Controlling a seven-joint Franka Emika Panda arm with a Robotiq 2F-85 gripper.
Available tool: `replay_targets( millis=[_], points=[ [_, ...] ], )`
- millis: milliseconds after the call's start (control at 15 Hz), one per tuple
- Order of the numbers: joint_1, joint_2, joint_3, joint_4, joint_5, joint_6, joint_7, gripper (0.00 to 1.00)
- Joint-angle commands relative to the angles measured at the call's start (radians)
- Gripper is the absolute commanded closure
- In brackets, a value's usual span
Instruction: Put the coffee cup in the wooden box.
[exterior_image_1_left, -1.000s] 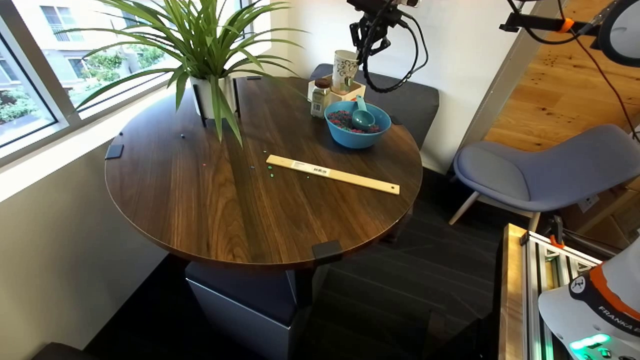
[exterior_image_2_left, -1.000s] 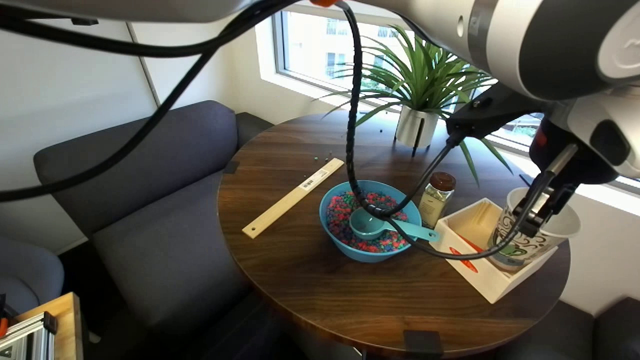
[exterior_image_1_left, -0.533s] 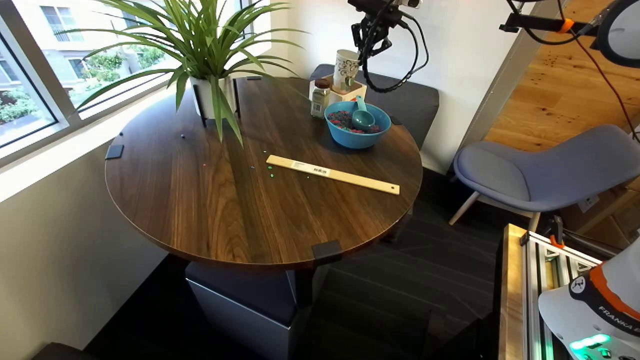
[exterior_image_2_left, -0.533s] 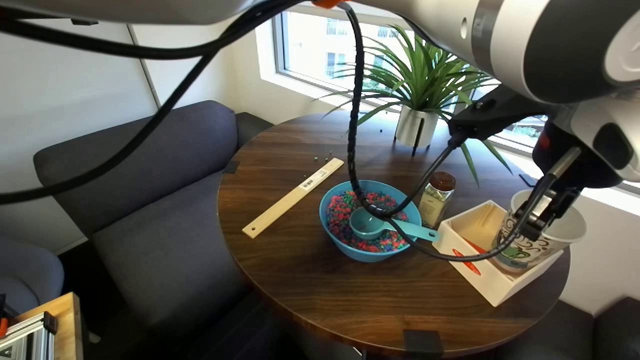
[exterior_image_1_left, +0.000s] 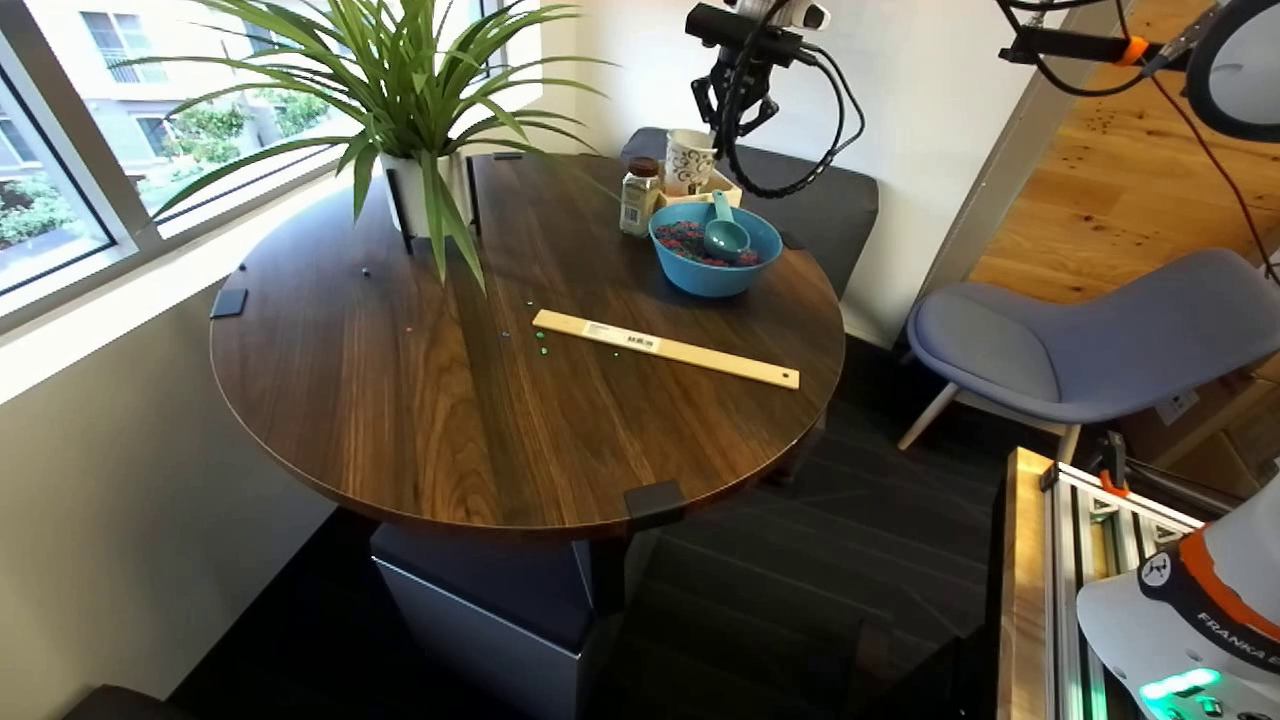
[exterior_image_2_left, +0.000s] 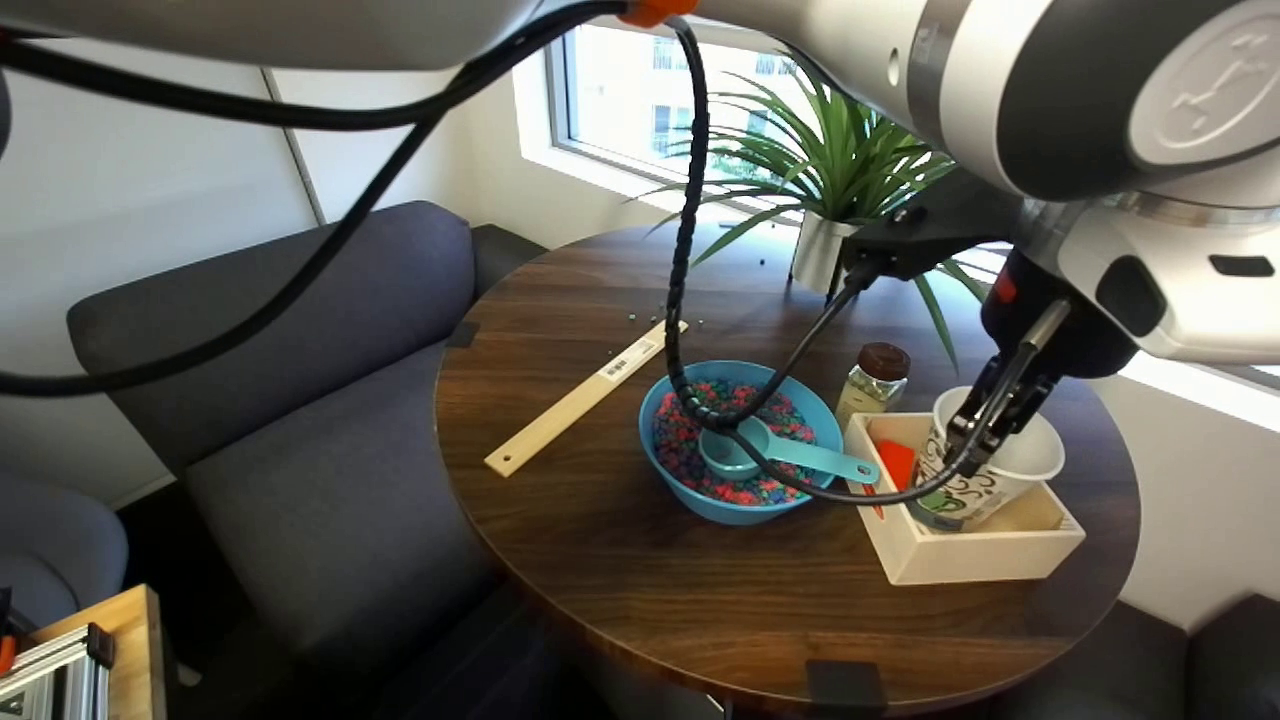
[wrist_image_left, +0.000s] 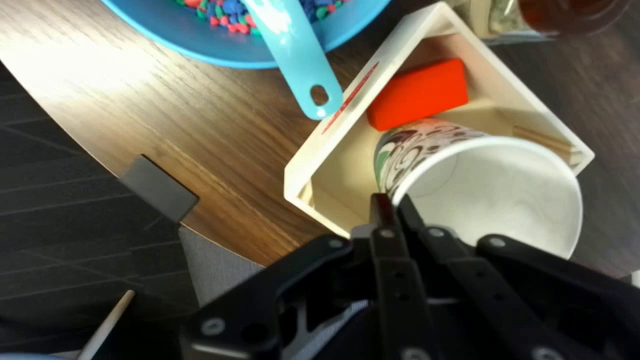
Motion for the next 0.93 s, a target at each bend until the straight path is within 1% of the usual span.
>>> replay_targets(
  millis=[0,267,333,400,533,667,867],
  points=[
    [0.005,0.037,0.004,0.058,-0.02,-0.077,-0.015,0.99],
    [0.018,0.048,-0.009,0.075,-0.057,-0.068,0.002,0.99],
    [0.022,0.05,-0.01,0.079,-0.071,-0.071,0.0,0.92],
    [0.024,0.051,-0.009,0.082,-0.083,-0.076,-0.007,0.69],
    [0.022,0.047,0.0,0.084,-0.092,-0.091,-0.025,0.67],
    [0.015,0.019,0.009,0.077,-0.084,-0.11,-0.059,0.53],
    [0.01,-0.036,0.013,0.067,-0.07,-0.094,-0.114,0.31]
  ],
)
